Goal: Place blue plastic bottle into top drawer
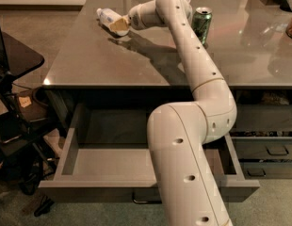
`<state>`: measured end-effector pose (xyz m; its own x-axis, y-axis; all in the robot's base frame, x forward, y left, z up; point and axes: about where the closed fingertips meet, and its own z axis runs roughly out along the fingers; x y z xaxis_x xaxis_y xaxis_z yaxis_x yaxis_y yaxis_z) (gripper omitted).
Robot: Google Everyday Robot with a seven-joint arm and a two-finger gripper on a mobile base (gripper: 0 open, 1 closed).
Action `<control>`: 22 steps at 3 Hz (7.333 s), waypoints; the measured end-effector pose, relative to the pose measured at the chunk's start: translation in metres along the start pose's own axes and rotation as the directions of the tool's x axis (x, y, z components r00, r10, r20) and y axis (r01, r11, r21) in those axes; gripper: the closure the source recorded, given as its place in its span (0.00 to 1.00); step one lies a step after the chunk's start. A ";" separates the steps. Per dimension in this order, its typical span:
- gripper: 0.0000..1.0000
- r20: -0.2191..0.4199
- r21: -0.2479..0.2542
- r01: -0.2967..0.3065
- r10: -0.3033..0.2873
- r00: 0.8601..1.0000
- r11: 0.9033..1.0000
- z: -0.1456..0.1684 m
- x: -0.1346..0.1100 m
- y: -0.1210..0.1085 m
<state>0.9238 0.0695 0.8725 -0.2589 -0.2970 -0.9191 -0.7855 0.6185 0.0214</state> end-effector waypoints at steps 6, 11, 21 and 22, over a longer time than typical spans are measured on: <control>1.00 -0.004 -0.037 0.114 -0.114 0.993 0.993 -0.285 0.037 -0.041; 1.00 0.076 -0.163 0.209 -0.199 0.977 0.964 -0.435 0.032 0.074; 1.00 0.079 -0.137 0.425 -0.417 0.905 0.895 -0.310 0.175 0.292; 1.00 0.057 -0.160 0.384 -0.380 0.923 0.909 -0.265 0.244 0.287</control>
Offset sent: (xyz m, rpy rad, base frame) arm 0.0000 0.0000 0.0000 0.0000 0.0000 0.0000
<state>0.4860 -0.0181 0.7587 0.0912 -0.4677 -0.8791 -0.9038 0.3318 -0.2703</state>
